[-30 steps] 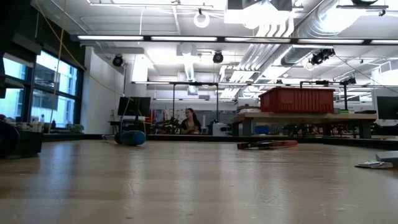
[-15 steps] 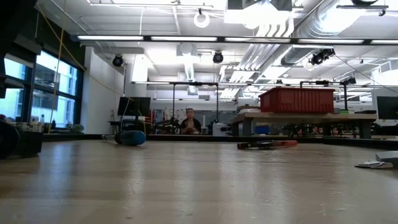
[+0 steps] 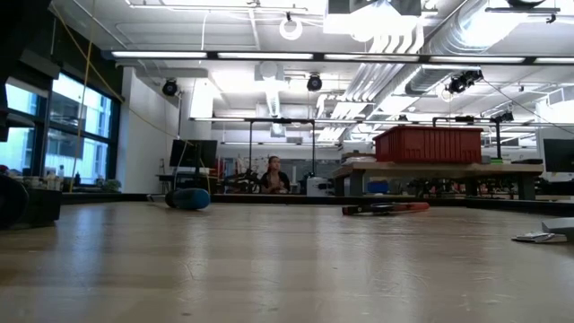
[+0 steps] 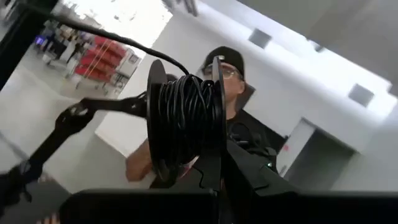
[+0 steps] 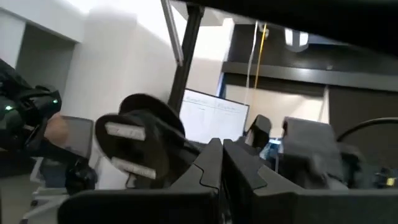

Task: Coil cords
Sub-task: Coil the black wire onto the black spool

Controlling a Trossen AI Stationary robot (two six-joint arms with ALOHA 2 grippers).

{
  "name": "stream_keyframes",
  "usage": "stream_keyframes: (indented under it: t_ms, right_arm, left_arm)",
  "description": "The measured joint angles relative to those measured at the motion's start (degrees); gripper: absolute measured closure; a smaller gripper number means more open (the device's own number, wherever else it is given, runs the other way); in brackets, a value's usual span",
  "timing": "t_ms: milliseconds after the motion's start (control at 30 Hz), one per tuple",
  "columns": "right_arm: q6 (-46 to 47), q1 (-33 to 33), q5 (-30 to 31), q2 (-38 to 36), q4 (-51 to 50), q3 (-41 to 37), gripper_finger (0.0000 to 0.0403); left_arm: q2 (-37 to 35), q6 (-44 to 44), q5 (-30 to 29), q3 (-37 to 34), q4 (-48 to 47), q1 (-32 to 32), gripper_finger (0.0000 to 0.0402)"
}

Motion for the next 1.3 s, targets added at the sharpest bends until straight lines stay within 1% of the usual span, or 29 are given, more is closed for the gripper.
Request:
stream_keyframes:
  t_ms: [100, 200, 300, 467, 567, 633, 700, 767, 867, 933, 967, 1033, 1100, 1200, 1300]
  right_arm:
    - [0.46, -0.04, 0.69, -0.07, 1.14, 0.00, 0.0403]
    - [1.46, 0.83, 4.92, 0.79, 4.49, 0.13, 0.0403]
    - [2.08, 1.66, 7.53, 2.87, 8.27, 0.09, 0.0403]
    - [4.22, 2.37, 11.74, 4.76, 11.16, -0.01, 0.0403]
    - [4.96, 2.67, 11.84, 5.31, 12.48, 0.13, 0.0403]
    - [2.74, 3.39, 12.55, 6.13, 12.32, 0.11, 0.0403]
    - [-0.19, 4.49, 16.30, 7.05, 13.80, 0.11, 0.0403]
    - [-1.69, 5.28, 18.44, 8.11, 16.03, 0.20, 0.0403]
    - [-2.38, 5.35, 17.79, 9.68, 21.26, 0.20, 0.0403]
    - [-5.95, 6.11, 18.64, 9.96, 22.39, 0.20, 0.0403]
    - [-8.32, 6.48, 20.31, 9.95, 22.32, 0.21, 0.0403]
    - [-12.28, 7.72, 25.38, 9.97, 21.96, 0.55, 0.0403]
    - [-16.53, 8.91, 30.64, 10.01, 19.89, 1.78, 0.0403]
    - [-27.58, 11.04, 37.86, 10.01, 14.82, 3.82, 0.0403]
    - [-38.54, 12.60, 42.27, 10.21, 11.46, 4.82, 0.0403]
  left_arm:
    - [-1.11, -0.24, -0.13, -0.02, 3.90, 0.36, 0.0401]
    - [-2.18, 0.62, -1.40, 0.05, 6.51, 0.54, 0.0401]
    - [-2.09, 0.17, -1.29, 0.04, 6.39, 0.70, 0.0401]
    - [-1.54, -3.07, -1.13, -0.04, 5.97, 0.00, 0.0401]
    - [-1.99, -3.46, -1.66, -0.04, 7.27, -0.34, 0.0401]
    - [-2.19, -0.55, -3.67, -0.04, 9.68, -0.46, 0.0401]
    - [-2.52, -0.02, -3.81, -0.04, 10.98, -0.72, 0.0401]
    - [-2.67, -0.37, -4.00, -0.04, 10.93, -0.84, 0.0401]
    - [-2.80, 0.22, -4.52, -0.02, 11.37, -1.47, 0.0401]
    - [-2.94, 2.00, -5.71, -0.02, 11.39, -1.49, 0.0401]
    - [-3.00, 2.42, -5.76, -0.02, 11.40, -1.31, 0.0401]
    - [-3.49, 2.36, -5.38, -0.02, 11.28, -0.48, 0.0401]
    - [-3.97, 2.75, -6.23, -0.02, 11.19, 0.21, 0.0401]
    - [-4.26, 3.72, -6.93, -0.02, 10.98, 1.18, 0.0401]
    - [-4.33, 4.74, -8.24, -0.04, 10.66, 1.33, 0.0401]
